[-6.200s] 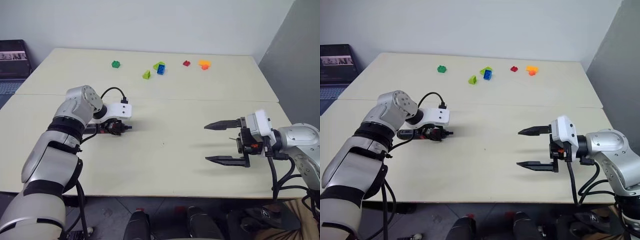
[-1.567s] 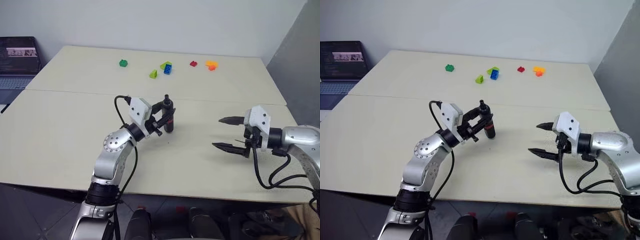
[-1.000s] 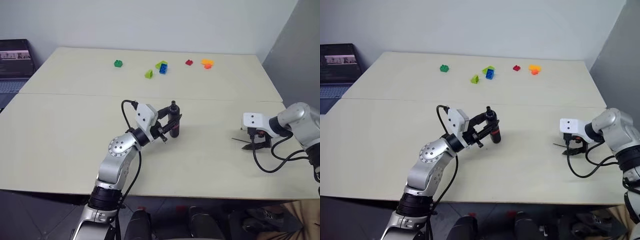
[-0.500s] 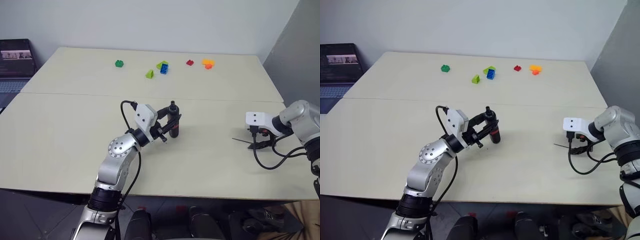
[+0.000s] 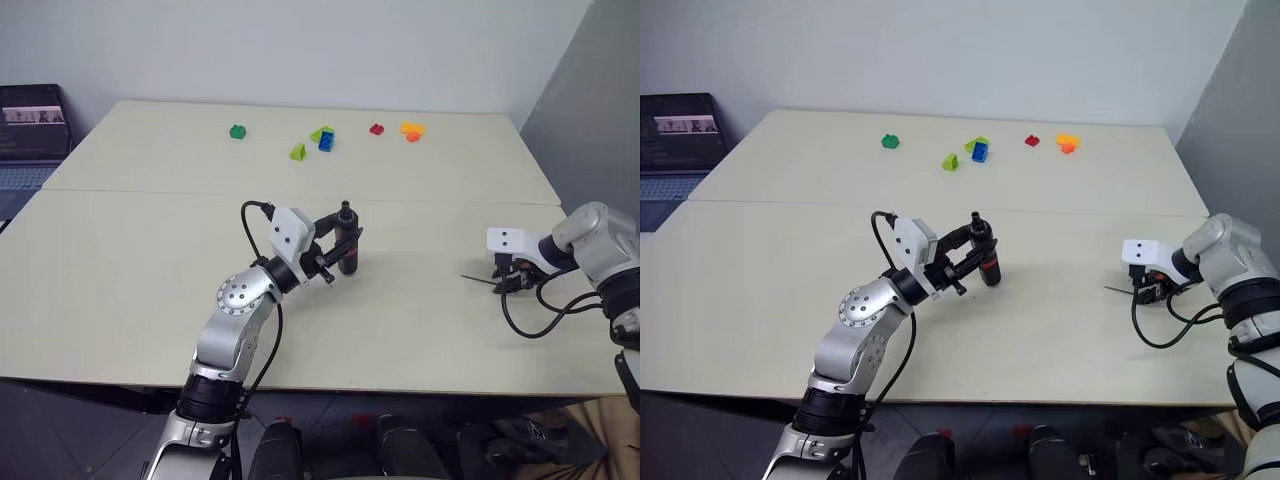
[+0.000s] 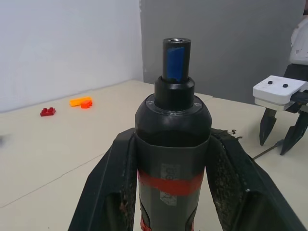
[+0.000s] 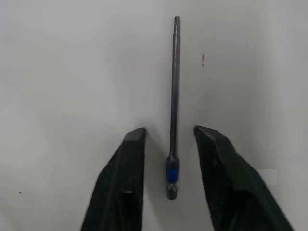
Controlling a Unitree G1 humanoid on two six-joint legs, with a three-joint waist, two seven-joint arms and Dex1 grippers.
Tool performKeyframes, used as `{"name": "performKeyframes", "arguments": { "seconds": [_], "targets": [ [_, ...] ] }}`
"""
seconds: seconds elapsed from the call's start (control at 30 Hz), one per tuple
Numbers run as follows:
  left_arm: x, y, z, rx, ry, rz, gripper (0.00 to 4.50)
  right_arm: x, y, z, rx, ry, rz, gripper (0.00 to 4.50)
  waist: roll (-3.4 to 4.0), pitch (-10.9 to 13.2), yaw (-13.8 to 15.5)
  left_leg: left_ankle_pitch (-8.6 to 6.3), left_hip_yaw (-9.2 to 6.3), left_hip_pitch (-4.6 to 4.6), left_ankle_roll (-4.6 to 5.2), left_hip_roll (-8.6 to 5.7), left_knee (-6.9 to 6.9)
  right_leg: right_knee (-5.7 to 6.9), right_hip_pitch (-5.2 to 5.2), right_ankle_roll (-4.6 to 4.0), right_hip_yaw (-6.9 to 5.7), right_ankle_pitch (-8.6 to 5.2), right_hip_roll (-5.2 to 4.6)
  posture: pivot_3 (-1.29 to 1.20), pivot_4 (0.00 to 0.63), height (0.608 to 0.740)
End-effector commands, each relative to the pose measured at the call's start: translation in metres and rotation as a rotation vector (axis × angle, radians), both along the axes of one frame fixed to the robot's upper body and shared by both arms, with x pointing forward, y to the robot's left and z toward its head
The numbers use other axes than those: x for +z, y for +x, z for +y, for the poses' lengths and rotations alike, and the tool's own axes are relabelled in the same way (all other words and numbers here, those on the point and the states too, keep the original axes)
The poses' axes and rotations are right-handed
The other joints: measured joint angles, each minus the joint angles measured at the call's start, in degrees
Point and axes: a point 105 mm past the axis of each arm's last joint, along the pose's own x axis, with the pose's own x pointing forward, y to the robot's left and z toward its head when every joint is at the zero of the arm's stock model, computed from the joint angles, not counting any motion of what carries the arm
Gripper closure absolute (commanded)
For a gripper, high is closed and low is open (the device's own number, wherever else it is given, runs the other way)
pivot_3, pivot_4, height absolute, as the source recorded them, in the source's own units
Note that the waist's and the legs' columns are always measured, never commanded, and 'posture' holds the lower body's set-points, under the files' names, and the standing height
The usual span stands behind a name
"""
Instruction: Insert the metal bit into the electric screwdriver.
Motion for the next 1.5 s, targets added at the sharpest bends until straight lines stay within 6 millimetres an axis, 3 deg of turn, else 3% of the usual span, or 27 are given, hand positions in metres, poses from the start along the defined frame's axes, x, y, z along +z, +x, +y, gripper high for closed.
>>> {"name": "performKeyframes", "arguments": {
  "seconds": [0.03, 0.1, 0.13, 0.3, 0.4, 0.67, 0.8, 0.9, 1.07, 1.27, 1.5],
  "targets": [
    [0.028, -0.004, 0.0, -0.004, -0.029, -0.107, 2.85, -0.002, 0.002, -0.007, -0.021, -0.037, -0.008, 3.85, 0.0, 0.0, -0.1, 0.0, 0.02, 0.0, 0.0, 0.0, 0.01, -0.01, 0.0, -0.01, 0.02, 0.02, 0.0, 0.0, 0.15, 0.74],
    [0.028, -0.004, 0.0, -0.003, -0.03, -0.109, 2.85, -0.001, 0.003, -0.005, -0.019, -0.031, -0.015, 4.43, 0.0, 0.0, -0.1, 0.01, 0.03, 0.0, 0.01, 0.0, 0.02, -0.02, 0.0, 0.02, 0.04, 0.05, 0.0, 0.0, 0.15, 0.74],
    [0.029, -0.004, 0.0, -0.001, -0.03, -0.11, 2.85, -0.001, 0.004, -0.004, -0.02, -0.026, -0.018, 4.49, 0.0, 0.0, -0.2, 0.01, 0.03, 0.0, 0.01, 0.0, 0.02, -0.01, 0.0, 0.03, 0.04, 0.05, 0.0, 0.0, 0.15, 0.74],
    [0.032, -0.003, 0.001, 0.005, -0.032, -0.118, 2.85, 0.004, 0.007, -0.001, -0.021, -0.005, -0.033, 4.5, 0.0, 0.0, -0.6, 0.01, 0.03, -0.01, 0.01, 0.01, 0.0, -0.03, -0.01, 0.04, 0.04, 0.09, 0.01, 0.0, 0.15, 0.74],
    [0.041, 0.001, 0.003, 0.04, -0.059, -0.136, 2.85, 0.019, 0.014, 0.008, -0.004, 0.049, -0.088, 4.5, 0.0, 0.0, -1.0, 0.01, 0.03, -0.01, 0.01, 0.01, -0.01, -0.03, -0.02, 0.05, 0.04, 0.09, 0.01, 0.0, 0.15, 0.74],
    [0.058, 0.017, 0.014, 0.175, -0.139, -0.168, 2.85, 0.084, 0.035, 0.06, 0.081, 0.373, -0.32, 4.5, 0.24, 0.2, -1.6, 0.0, 0.03, -0.12, 0.01, 0.0, -0.16, -0.05, -0.19, -0.12, 0.06, 0.19, 0.01, 0.0, 0.15, 0.74],
    [0.051, 0.02, 0.012, 0.202, -0.138, -0.159, 2.85, 0.127, 0.043, 0.099, 0.108, 0.691, -0.482, 4.5, 0.25, 0.2, -1.6, -0.01, 0.0, -0.12, 0.02, 0.01, -0.28, -0.05, -0.23, -0.16, 0.05, 0.2, 0.04, 0.0, 0.15, 0.74],
    [0.044, 0.021, 0.012, 0.232, -0.107, -0.174, 2.85, 0.159, 0.039, 0.13, 0.153, 0.986, -0.607, 4.5, 0.25, 0.2, -1.5, -0.01, -0.01, -0.2, 0.02, 0.01, -0.29, -0.08, -0.28, -0.17, 0.03, 0.21, 0.03, 0.0, 0.15, 0.74],
    [0.035, 0.025, 0.018, 0.287, -0.104, -0.163, 2.85, 0.191, 0.024, 0.162, 0.179, 1.242, -0.672, 4.5, 0.28, 0.2, -1.1, 0.0, -0.07, -0.59, 0.01, 0.01, -0.27, -0.03, -0.65, -0.19, -0.05, 0.22, 0.02, 0.0, 0.15, 0.74],
    [0.028, 0.028, 0.02, 0.297, -0.112, -0.118, 2.85, 0.196, 0.001, 0.2, 0.197, 1.419, -0.601, 4.5, 0.29, 0.2, -1.0, 0.0, -0.21, -0.95, 0.01, 0.02, -0.19, 0.09, -0.93, -0.2, -0.22, 0.22, 0.02, 0.0, 0.15, 0.74],
    [0.032, 0.024, 0.015, 0.257, -0.099, -0.12, 2.85, 0.188, -0.004, 0.207, 0.17, 1.437, -0.552, 4.5, 0.31, 0.2, -0.9, 0.0, -0.26, -0.97, 0.01, 0.01, -0.16, 0.12, -0.93, -0.2, -0.29, 0.22, 0.02, 0.0, 0.15, 0.74]
  ]
}}
